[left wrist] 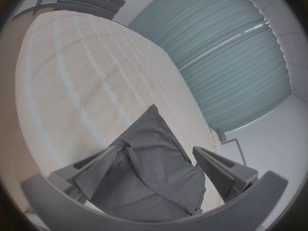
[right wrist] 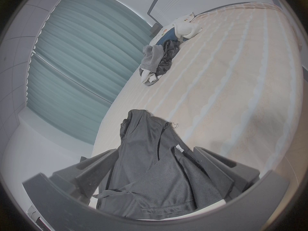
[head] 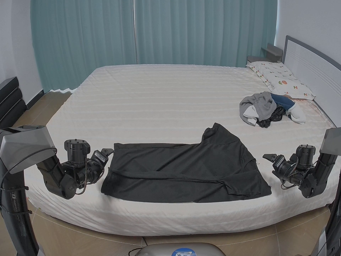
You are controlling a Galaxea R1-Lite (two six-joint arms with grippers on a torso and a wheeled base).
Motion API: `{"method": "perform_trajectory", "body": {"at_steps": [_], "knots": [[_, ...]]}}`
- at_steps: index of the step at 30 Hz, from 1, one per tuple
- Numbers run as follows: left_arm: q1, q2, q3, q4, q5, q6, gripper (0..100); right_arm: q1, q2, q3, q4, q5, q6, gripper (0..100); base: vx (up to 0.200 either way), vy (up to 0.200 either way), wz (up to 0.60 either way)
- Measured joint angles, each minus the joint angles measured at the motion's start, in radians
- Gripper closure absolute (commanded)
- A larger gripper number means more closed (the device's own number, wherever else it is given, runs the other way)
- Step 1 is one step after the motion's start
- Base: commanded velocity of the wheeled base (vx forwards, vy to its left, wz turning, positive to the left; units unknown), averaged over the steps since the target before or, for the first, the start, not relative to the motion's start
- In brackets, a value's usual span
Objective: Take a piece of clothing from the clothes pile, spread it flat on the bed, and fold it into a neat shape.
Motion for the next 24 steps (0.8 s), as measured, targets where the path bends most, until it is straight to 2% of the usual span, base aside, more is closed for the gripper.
{"method": "perform_trajectory", "body": {"at_steps": [10, 17, 24], "knots": [[-0.024, -0.014, 0.03, 0.006, -0.056, 0.003, 0, 0.008, -0.002, 0.004, 0.001, -0.001, 0.0, 0, 0.2, 0.0, 0.0], [-0.059, -0.057, 0.11, -0.001, -0.077, 0.014, 0, 0.019, 0.003, 0.009, 0.001, -0.001, -0.002, 0, 0.0, 0.0, 0.0], [-0.079, -0.145, 0.231, -0.001, -0.157, 0.087, 0, 0.025, 0.007, 0.012, 0.001, -0.001, -0.003, 0, 0.0, 0.0, 0.0]]}}
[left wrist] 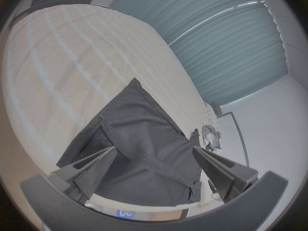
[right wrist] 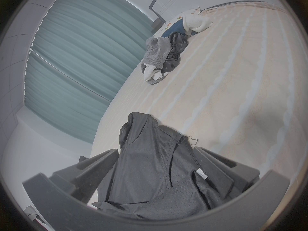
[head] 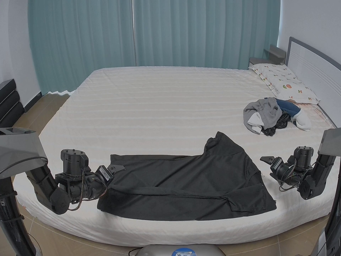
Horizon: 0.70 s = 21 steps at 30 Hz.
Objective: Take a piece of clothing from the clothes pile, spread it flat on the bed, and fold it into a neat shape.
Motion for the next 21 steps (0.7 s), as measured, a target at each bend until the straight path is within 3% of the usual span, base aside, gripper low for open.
{"method": "perform_trajectory", "body": {"at_steps": [6, 15, 21], "knots": [[-0.028, -0.051, 0.051, 0.011, -0.063, 0.015, 0, 0.002, 0.004, 0.002, 0.0, 0.0, -0.002, 0, 0.0, 0.0, 0.0], [-0.084, 0.031, 0.045, 0.007, -0.057, 0.115, 0, 0.003, 0.011, 0.003, 0.0, 0.0, -0.003, 0, 0.0, 0.0, 0.0], [-0.103, 0.083, 0.017, 0.007, -0.046, 0.122, 0, 0.013, 0.021, 0.003, 0.0, -0.002, -0.005, 0, 0.0, 0.0, 0.0]]}}
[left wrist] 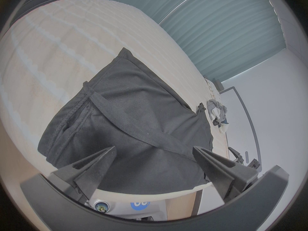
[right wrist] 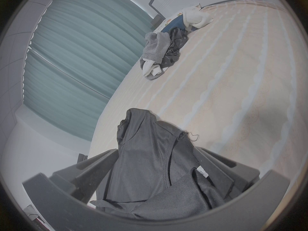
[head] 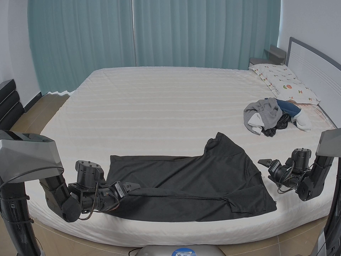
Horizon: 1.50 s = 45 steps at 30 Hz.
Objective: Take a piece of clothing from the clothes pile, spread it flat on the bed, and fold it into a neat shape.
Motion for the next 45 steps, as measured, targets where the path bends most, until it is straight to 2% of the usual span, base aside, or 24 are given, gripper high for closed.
{"method": "perform_trajectory", "body": {"at_steps": [6, 9, 14, 20, 30, 34, 37, 41, 45], "knots": [[0.0, 0.054, -0.087, -0.003, 0.076, -0.041, 0, 0.004, 0.005, -0.002, 0.0, 0.001, 0.0, 0, 0.0, 0.0, 0.0], [0.004, 0.09, -0.156, -0.005, 0.16, -0.115, 0, 0.006, 0.007, -0.003, 0.0, 0.001, 0.0, 0, 0.0, 0.0, 0.0], [0.007, 0.146, -0.228, -0.01, 0.27, -0.137, 0, 0.007, 0.008, -0.003, 0.0, 0.001, 0.0, 0, 0.0, 0.0, 0.0], [0.017, 0.176, -0.25, -0.013, 0.286, -0.145, 0, 0.008, 0.009, -0.001, -0.001, 0.001, 0.0, 0, 0.0, 0.0, 0.0], [0.08, 0.184, -0.27, -0.013, 0.297, -0.156, 0, 0.007, 0.009, -0.001, -0.001, 0.001, 0.0, 0, 0.0, 0.0, 0.0], [0.105, 0.165, -0.248, -0.006, 0.287, -0.157, 0, 0.006, 0.009, 0.0, -0.001, 0.001, 0.001, 0, 0.0, 0.0, 0.0], [0.131, 0.133, -0.21, -0.004, 0.249, -0.153, 0, 0.005, 0.009, 0.001, -0.001, 0.001, 0.001, 0, 0.0, 0.0, 0.0], [0.17, 0.09, -0.16, -0.003, 0.127, -0.117, 0, 0.004, 0.009, 0.001, -0.001, 0.0, 0.001, 0, 0.0, 0.0, 0.0], [0.217, 0.051, -0.097, -0.004, -0.012, -0.008, 0, 0.003, 0.009, 0.005, -0.001, 0.0, 0.001, 0, 0.0, 0.0, 0.0]]}}
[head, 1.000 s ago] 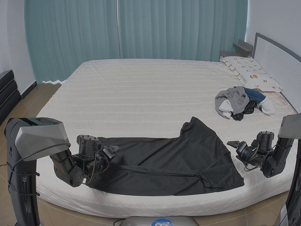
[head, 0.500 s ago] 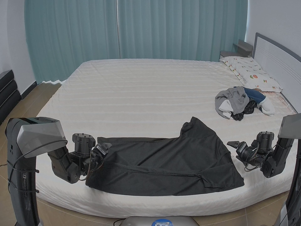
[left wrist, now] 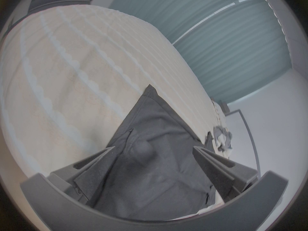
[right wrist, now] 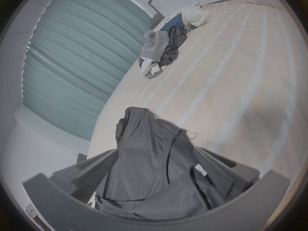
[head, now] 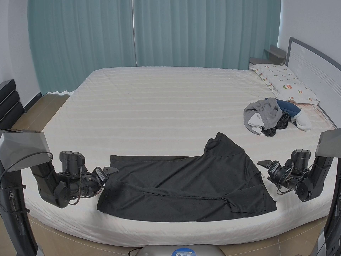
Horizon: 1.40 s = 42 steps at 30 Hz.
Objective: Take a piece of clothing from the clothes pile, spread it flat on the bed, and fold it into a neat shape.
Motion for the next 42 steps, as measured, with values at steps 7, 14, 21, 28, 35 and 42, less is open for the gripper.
{"method": "perform_trajectory", "body": {"at_steps": [7, 14, 21, 28, 35, 42], "knots": [[0.045, -0.033, 0.096, -0.008, -0.097, 0.207, 0, 0.002, 0.003, 0.003, 0.0, 0.0, 0.0, 0, 0.0, 0.0, 0.0], [0.049, -0.034, 0.137, -0.011, -0.111, 0.249, 0, 0.006, 0.005, 0.004, 0.0, 0.0, -0.001, 0, 0.0, 0.0, 0.0], [0.044, -0.024, 0.158, -0.011, -0.113, 0.304, 0, 0.006, 0.006, 0.003, 0.0, 0.0, -0.001, 0, 0.0, 0.0, 0.0], [0.029, 0.001, 0.153, -0.011, -0.1, 0.309, 100, 0.006, 0.006, 0.003, 0.0, 0.0, -0.001, 0, 0.0, 0.0, 0.0], [0.041, 0.011, 0.172, -0.003, -0.038, 0.36, 100, 0.006, 0.006, 0.005, 0.0, 0.0, -0.001, 0, 0.0, 0.0, 0.0], [0.062, -0.003, 0.229, 0.001, 0.009, 0.427, 100, 0.004, 0.003, 0.005, 0.0, 0.001, -0.001, 0, 0.0, 0.0, 0.0]]}}
